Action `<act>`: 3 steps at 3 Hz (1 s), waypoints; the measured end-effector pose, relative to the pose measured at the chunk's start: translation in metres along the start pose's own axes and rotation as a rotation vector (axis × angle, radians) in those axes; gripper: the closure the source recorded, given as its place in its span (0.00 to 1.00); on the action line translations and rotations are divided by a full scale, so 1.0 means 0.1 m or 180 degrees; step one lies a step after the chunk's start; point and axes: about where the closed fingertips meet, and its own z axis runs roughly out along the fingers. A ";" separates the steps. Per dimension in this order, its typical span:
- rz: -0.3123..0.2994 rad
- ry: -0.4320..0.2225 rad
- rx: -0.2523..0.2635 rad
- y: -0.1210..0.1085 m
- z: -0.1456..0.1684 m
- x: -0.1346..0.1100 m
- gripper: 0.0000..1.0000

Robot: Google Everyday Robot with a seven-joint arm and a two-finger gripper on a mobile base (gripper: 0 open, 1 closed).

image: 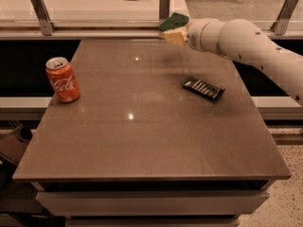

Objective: Pick sponge

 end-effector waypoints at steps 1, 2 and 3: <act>-0.0114 -0.0033 0.0058 -0.07 -0.06 -0.10 1.00; -0.0453 -0.0110 0.0226 -0.10 -0.16 -0.25 1.00; -0.0459 -0.0113 0.0228 -0.10 -0.16 -0.25 1.00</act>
Offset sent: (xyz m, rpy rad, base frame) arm -0.0067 -0.0167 0.0389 -0.1434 -0.1401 -0.0557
